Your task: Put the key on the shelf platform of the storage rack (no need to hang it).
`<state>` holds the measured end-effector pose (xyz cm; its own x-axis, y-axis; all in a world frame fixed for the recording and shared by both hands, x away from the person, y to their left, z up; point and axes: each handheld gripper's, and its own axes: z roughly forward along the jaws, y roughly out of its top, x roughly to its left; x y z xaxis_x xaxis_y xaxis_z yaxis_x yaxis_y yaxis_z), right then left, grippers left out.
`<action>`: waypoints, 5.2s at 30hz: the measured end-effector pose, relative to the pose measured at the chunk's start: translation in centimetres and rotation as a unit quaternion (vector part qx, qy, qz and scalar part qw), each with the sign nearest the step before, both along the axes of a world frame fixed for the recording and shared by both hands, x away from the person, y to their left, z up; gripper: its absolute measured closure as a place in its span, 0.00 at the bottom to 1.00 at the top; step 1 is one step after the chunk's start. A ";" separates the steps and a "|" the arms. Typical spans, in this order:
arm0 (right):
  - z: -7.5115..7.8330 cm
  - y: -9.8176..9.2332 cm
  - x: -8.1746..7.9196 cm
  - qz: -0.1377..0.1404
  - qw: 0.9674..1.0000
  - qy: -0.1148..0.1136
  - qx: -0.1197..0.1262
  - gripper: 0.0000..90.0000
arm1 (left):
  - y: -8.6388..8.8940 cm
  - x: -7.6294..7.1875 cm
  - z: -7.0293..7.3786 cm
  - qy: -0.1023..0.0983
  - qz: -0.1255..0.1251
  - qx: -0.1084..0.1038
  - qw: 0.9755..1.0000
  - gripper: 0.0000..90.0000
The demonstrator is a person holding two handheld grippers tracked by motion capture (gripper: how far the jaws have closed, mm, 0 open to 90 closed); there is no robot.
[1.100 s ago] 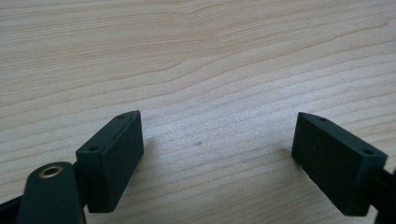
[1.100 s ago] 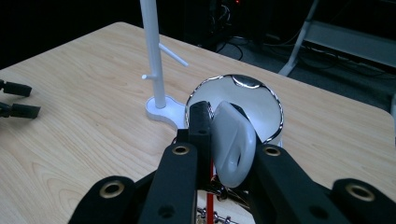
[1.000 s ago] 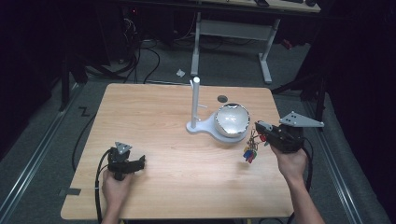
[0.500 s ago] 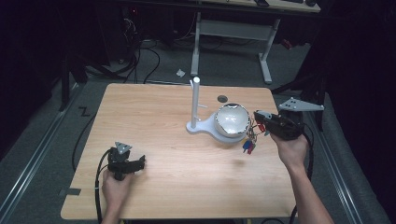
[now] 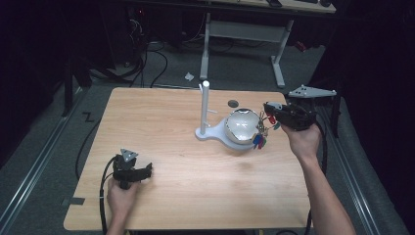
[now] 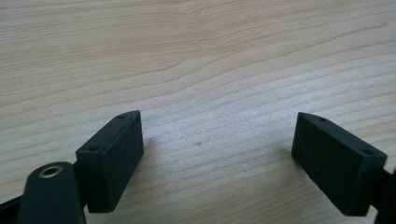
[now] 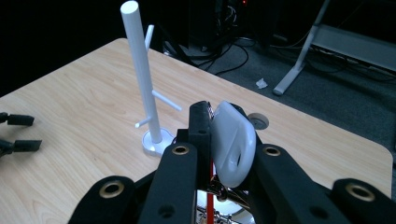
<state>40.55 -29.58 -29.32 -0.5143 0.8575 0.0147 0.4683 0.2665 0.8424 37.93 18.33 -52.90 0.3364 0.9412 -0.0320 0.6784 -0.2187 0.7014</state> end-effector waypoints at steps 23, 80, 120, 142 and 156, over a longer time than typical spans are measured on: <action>-0.7 1.2 4.8 -0.025 0.999 0.017 0.012 0.93 | 0.0 0.0 0.0 0.000 0.000 0.000 1.000 0.19; -8.5 3.5 8.4 -0.072 0.995 0.056 -0.032 0.92 | 0.0 0.0 0.0 0.000 0.000 0.000 1.000 0.19; -13.6 3.3 8.0 -0.057 0.992 0.106 -0.042 0.91 | 0.0 0.0 0.0 0.000 0.000 0.000 1.000 0.19; -13.1 2.7 7.8 -0.073 0.992 0.102 -0.023 0.67 | 0.0 0.0 0.0 0.000 0.000 0.000 1.000 0.19; -11.5 1.8 6.7 -0.070 0.994 0.089 -0.007 0.57 | 0.0 0.0 0.0 0.000 0.000 0.000 1.000 0.19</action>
